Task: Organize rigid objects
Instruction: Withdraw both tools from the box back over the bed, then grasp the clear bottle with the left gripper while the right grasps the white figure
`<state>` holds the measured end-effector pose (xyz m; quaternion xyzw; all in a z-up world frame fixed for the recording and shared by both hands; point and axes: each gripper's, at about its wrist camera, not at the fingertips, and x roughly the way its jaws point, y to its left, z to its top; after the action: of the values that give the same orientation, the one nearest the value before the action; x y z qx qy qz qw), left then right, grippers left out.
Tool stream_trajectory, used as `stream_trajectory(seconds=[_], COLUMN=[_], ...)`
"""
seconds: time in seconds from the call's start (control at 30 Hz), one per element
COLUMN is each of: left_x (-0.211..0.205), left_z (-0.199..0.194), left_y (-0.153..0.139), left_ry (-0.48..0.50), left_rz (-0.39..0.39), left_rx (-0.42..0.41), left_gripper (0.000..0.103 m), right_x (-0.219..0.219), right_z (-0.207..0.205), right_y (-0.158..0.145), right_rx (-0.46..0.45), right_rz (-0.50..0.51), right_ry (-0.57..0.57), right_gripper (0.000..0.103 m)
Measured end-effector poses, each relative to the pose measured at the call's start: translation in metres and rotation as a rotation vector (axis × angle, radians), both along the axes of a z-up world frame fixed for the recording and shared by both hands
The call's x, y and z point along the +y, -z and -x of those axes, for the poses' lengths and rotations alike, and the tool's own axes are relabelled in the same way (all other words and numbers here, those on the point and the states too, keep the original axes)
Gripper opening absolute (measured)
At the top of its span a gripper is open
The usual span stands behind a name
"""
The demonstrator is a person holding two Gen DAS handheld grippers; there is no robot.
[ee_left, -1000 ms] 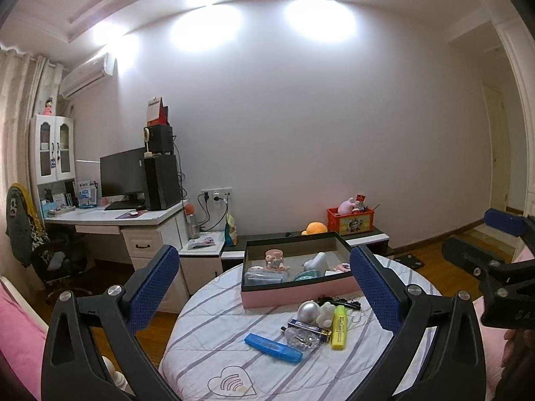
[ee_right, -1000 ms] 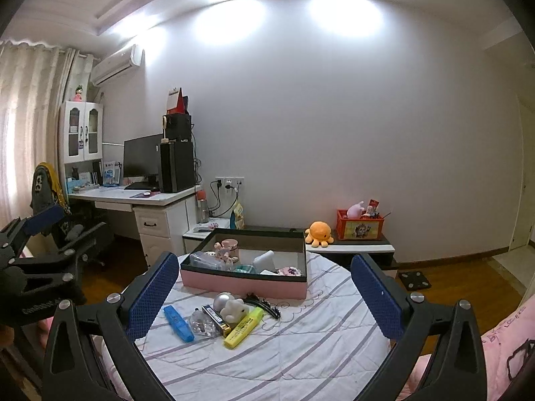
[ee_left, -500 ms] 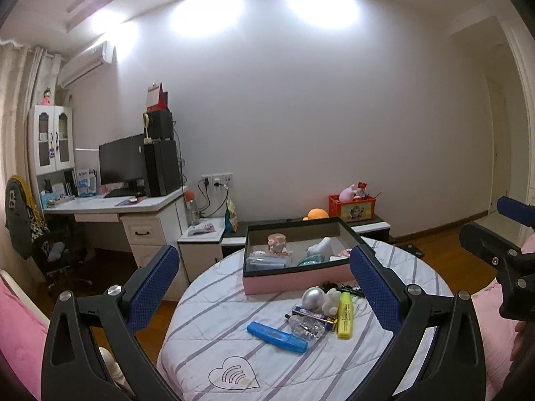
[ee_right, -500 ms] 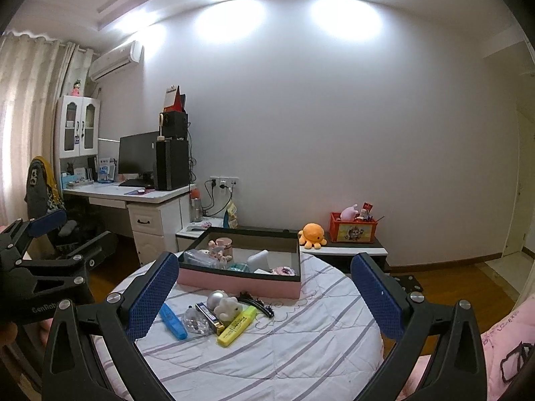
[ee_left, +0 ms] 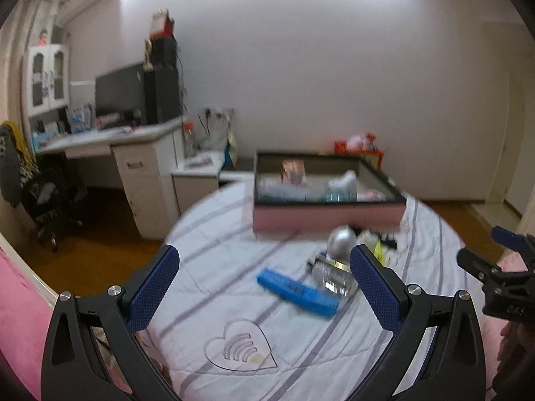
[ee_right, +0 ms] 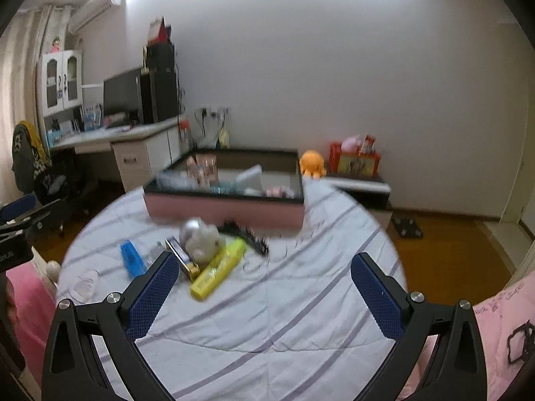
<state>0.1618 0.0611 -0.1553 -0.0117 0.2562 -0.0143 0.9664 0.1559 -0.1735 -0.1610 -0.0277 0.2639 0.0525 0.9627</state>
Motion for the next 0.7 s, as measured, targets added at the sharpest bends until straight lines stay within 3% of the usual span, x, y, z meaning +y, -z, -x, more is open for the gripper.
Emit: stream_trajectory(seconds=[0.17,0.33,0.53,0.7], left_x=[-0.017,-0.034,-0.058,-0.068], left_z=[-0.026,-0.040,-0.063,-0.083], left_y=[0.039,0.055,0.067,0.073], left_ry=[0.059,0.117,0.163,0.177], left_rz=[-0.035,-0.045,-0.141,-0.141], left_rx=[0.136,0.181,0.240,0.282], left_gripper=[0.103,0.103,0.103,0.103], right_x=[-0.001,-0.003,-0.012,-0.019], right_z=[-0.022,-0.038,-0.048,-0.055], right_y=[0.025,0.037,0.043,0.048], right_rx=[0.090,0.137,0.157,0.175], right_rz=[-0.003,-0.005,-0.022,-0.033], right_ry=[-0.007,-0.003,0.009,0.014], right_gripper=[0.103,0.103,0.103,0.103])
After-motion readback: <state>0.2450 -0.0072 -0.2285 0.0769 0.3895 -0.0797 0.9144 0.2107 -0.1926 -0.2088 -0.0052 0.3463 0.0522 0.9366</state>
